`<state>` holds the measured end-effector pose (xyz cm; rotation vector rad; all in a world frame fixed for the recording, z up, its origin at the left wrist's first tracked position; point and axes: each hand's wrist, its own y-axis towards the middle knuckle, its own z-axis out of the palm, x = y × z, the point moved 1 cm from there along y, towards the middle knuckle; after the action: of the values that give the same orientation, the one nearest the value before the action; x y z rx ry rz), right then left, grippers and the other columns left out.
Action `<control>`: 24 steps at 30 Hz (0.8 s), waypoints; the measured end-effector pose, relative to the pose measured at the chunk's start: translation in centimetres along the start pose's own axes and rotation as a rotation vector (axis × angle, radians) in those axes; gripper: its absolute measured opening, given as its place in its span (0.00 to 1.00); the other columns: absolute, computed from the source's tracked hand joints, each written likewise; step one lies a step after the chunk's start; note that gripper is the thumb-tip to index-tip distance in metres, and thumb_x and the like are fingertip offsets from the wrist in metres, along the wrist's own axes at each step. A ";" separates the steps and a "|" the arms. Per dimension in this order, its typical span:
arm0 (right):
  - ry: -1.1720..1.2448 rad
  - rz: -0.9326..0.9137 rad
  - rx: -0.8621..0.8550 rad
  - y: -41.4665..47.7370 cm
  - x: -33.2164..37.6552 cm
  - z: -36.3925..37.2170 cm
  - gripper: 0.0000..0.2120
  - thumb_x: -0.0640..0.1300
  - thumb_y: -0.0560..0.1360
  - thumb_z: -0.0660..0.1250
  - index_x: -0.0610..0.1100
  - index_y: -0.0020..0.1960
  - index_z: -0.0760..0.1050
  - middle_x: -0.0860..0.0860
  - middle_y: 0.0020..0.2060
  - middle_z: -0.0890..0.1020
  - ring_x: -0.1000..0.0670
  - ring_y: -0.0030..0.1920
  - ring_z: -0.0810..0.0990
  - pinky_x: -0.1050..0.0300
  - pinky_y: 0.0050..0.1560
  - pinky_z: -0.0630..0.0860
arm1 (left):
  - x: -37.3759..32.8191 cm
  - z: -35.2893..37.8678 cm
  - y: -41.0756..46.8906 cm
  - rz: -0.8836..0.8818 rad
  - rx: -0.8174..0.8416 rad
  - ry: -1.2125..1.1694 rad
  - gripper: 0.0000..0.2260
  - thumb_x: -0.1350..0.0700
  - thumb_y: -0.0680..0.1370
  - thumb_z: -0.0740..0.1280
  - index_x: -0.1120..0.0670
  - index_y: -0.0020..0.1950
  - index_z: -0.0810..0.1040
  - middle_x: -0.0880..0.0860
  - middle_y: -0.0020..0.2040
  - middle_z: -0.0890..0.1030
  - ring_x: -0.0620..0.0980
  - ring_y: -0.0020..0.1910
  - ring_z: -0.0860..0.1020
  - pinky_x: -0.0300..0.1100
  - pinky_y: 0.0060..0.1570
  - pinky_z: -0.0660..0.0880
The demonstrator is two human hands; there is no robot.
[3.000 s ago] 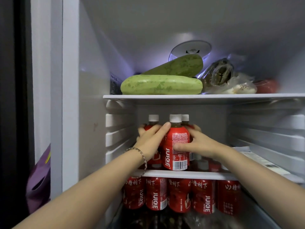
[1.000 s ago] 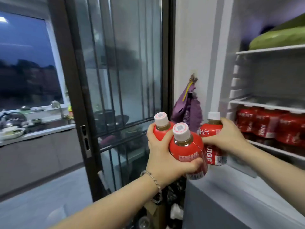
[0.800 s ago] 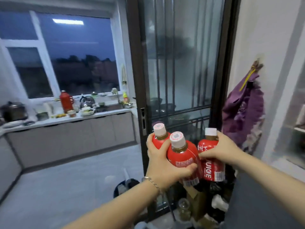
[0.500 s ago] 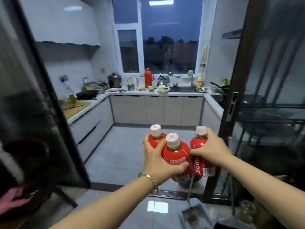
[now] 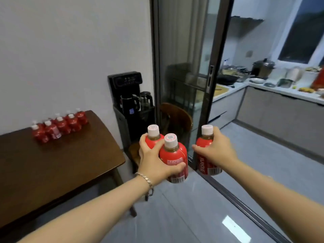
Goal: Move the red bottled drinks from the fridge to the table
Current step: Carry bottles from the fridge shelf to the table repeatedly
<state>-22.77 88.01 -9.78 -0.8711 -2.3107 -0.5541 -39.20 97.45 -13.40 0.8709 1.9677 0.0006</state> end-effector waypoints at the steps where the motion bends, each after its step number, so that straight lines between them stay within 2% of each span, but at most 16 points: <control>1: -0.004 -0.032 0.032 1.0 1.7 2.0 0.26 0.54 0.66 0.75 0.48 0.57 0.67 0.51 0.45 0.75 0.47 0.47 0.76 0.50 0.47 0.76 | 1.6 -1.5 0.5 -0.038 -0.025 0.002 0.35 0.39 0.54 0.72 0.39 0.61 0.70 0.44 0.70 0.48 0.54 0.70 0.57 0.37 0.66 0.53; 5: 0.011 -0.164 0.206 5.9 8.5 11.2 0.26 0.57 0.65 0.73 0.49 0.55 0.66 0.52 0.44 0.77 0.49 0.44 0.77 0.52 0.44 0.77 | 9.0 -7.6 2.8 -0.160 -0.159 0.039 0.30 0.42 0.56 0.75 0.35 0.55 0.67 0.42 0.68 0.48 0.52 0.70 0.57 0.35 0.65 0.53; 7: 0.015 -0.236 0.285 8.7 11.6 16.0 0.26 0.57 0.64 0.74 0.50 0.55 0.66 0.52 0.46 0.78 0.48 0.46 0.79 0.50 0.46 0.78 | 12.6 -10.2 4.4 -0.230 -0.231 0.064 0.30 0.41 0.56 0.74 0.34 0.54 0.66 0.44 0.69 0.48 0.52 0.69 0.57 0.35 0.65 0.53; 10: 0.017 -0.327 0.390 12.4 15.6 21.7 0.27 0.54 0.64 0.75 0.49 0.57 0.68 0.51 0.48 0.78 0.48 0.49 0.79 0.49 0.50 0.78 | 17.3 -12.9 7.0 -0.326 -0.324 0.107 0.32 0.43 0.57 0.77 0.36 0.57 0.68 0.46 0.71 0.48 0.53 0.70 0.56 0.36 0.65 0.54; 14: 0.010 -0.408 0.502 17.3 20.9 29.0 0.21 0.55 0.61 0.75 0.49 0.48 0.71 0.51 0.45 0.78 0.48 0.46 0.80 0.49 0.47 0.78 | 22.7 -16.3 10.7 -0.479 -0.449 0.157 0.34 0.45 0.59 0.79 0.43 0.63 0.71 0.45 0.71 0.47 0.53 0.71 0.56 0.39 0.67 0.56; 16: 0.022 -0.451 0.550 19.2 23.4 32.7 0.21 0.56 0.61 0.76 0.49 0.46 0.72 0.50 0.45 0.78 0.48 0.45 0.80 0.49 0.46 0.79 | 25.1 -18.2 12.3 -0.544 -0.501 0.163 0.34 0.46 0.60 0.79 0.43 0.64 0.71 0.45 0.72 0.46 0.53 0.71 0.56 0.44 0.69 0.58; 20: 0.072 -0.472 0.601 21.2 27.1 40.2 0.26 0.53 0.63 0.77 0.47 0.54 0.71 0.49 0.49 0.79 0.47 0.50 0.80 0.47 0.51 0.79 | 30.1 -21.8 14.2 -0.656 -0.558 0.195 0.34 0.46 0.61 0.78 0.43 0.64 0.70 0.44 0.72 0.46 0.53 0.72 0.55 0.50 0.70 0.62; 24: 0.067 -0.412 0.651 23.0 30.8 49.1 0.30 0.54 0.64 0.77 0.46 0.61 0.70 0.47 0.56 0.79 0.45 0.56 0.79 0.45 0.55 0.79 | 36.9 -26.0 15.7 -0.739 -0.540 0.266 0.35 0.45 0.63 0.78 0.44 0.67 0.69 0.46 0.73 0.45 0.53 0.73 0.54 0.50 0.70 0.60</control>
<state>-44.30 145.39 -21.56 -0.0691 -2.3841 0.0304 -60.99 139.14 -21.97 -0.2344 2.2708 0.2164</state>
